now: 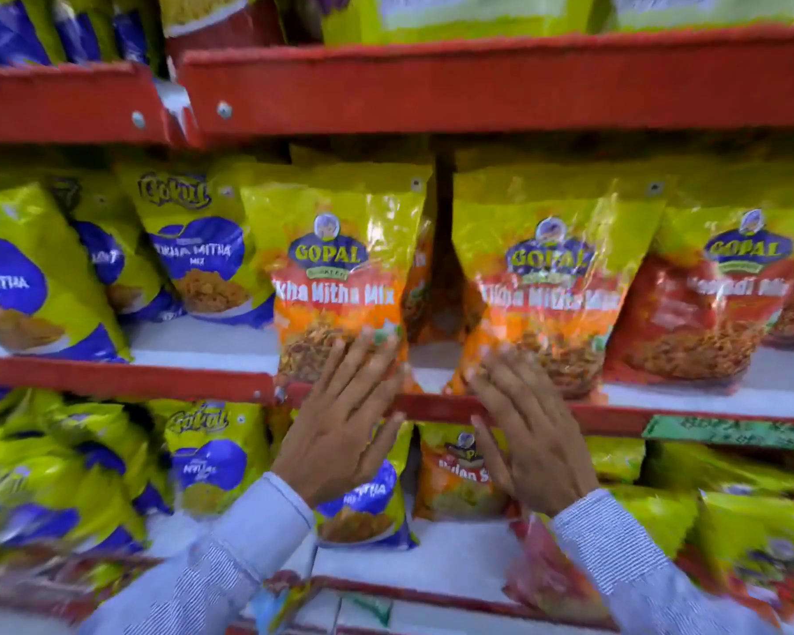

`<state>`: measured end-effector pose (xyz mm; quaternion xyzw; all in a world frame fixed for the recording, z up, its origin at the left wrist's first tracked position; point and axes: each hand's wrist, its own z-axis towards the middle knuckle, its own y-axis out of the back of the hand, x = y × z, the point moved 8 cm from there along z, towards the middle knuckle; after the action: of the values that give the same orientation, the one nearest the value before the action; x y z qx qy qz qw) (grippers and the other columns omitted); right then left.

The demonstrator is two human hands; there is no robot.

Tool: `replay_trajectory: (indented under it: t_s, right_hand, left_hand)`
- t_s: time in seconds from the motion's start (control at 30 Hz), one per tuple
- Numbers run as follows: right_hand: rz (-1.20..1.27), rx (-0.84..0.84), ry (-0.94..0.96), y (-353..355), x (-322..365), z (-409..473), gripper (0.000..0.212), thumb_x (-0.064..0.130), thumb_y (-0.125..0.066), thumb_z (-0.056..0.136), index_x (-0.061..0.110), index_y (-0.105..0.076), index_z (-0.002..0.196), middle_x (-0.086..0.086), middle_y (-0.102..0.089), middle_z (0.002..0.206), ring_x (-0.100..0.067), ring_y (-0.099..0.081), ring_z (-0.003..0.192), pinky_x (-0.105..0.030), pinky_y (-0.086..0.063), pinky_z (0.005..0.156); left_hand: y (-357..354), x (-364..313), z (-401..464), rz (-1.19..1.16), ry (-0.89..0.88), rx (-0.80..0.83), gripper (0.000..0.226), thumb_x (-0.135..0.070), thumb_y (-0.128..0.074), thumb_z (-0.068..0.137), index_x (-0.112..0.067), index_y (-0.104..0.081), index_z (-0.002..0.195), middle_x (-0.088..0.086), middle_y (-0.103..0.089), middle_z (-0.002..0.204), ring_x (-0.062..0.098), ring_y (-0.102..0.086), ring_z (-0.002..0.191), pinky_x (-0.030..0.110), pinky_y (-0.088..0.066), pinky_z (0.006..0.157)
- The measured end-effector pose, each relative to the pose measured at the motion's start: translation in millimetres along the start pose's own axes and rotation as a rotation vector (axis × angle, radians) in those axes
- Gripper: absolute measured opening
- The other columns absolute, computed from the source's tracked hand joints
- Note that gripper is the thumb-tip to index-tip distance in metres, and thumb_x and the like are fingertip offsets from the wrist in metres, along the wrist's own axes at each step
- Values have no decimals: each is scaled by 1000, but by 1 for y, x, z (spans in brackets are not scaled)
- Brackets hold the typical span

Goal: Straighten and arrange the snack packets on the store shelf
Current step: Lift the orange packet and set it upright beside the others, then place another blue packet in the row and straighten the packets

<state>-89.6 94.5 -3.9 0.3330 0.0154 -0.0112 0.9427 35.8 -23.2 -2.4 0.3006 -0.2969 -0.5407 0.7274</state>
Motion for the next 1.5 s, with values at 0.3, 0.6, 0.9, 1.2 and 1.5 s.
replay_trajectory:
  t_s: [0.3, 0.6, 0.9, 1.2, 1.5]
  right_hand:
    - [341, 630, -603, -178, 33, -109, 36, 36, -60, 75, 19, -61, 107, -2, -73, 95, -24, -70, 89, -32, -57, 75]
    - [776, 864, -1048, -289, 29, -159, 80, 17, -92, 53, 18, -56, 124, -4, -68, 119, -23, -63, 109, -42, -53, 96]
    - [806, 612, -1058, -218, 56, -132, 66, 1, -92, 54, 38, -59, 98, 27, -71, 91, 10, -66, 84, -19, -54, 82]
    - [874, 386, -797, -85, 69, -14, 64, 17, -95, 50, 35, -67, 104, 17, -77, 100, -8, -72, 90, -26, -58, 79]
    - [956, 303, -657, -86, 126, 79, 64, 21, -91, 57, 26, -66, 116, 9, -76, 112, -12, -71, 104, -43, -57, 92]
  left_hand:
    - [-94, 94, -184, -334, 515, 251, 39, -55, -59, 84, -16, -62, 90, 2, -65, 91, 17, -58, 82, 29, -47, 77]
    - [-217, 125, -233, -912, 883, 663, 104, -65, -88, 38, -34, -51, 130, 4, -68, 130, 23, -64, 117, 45, -53, 100]
    - [-159, 109, -227, -1044, 933, 420, 71, -38, -93, 40, -42, -60, 102, -36, -73, 94, -13, -67, 93, 15, -55, 78]
    - [-10, 116, -148, -1065, 773, 122, 61, -33, -95, 44, -40, -71, 100, -13, -79, 107, 14, -73, 103, 33, -58, 89]
    - [74, 183, -152, -956, 777, -90, 70, -44, -89, 56, -6, -66, 110, 3, -78, 112, 21, -72, 102, 46, -57, 92]
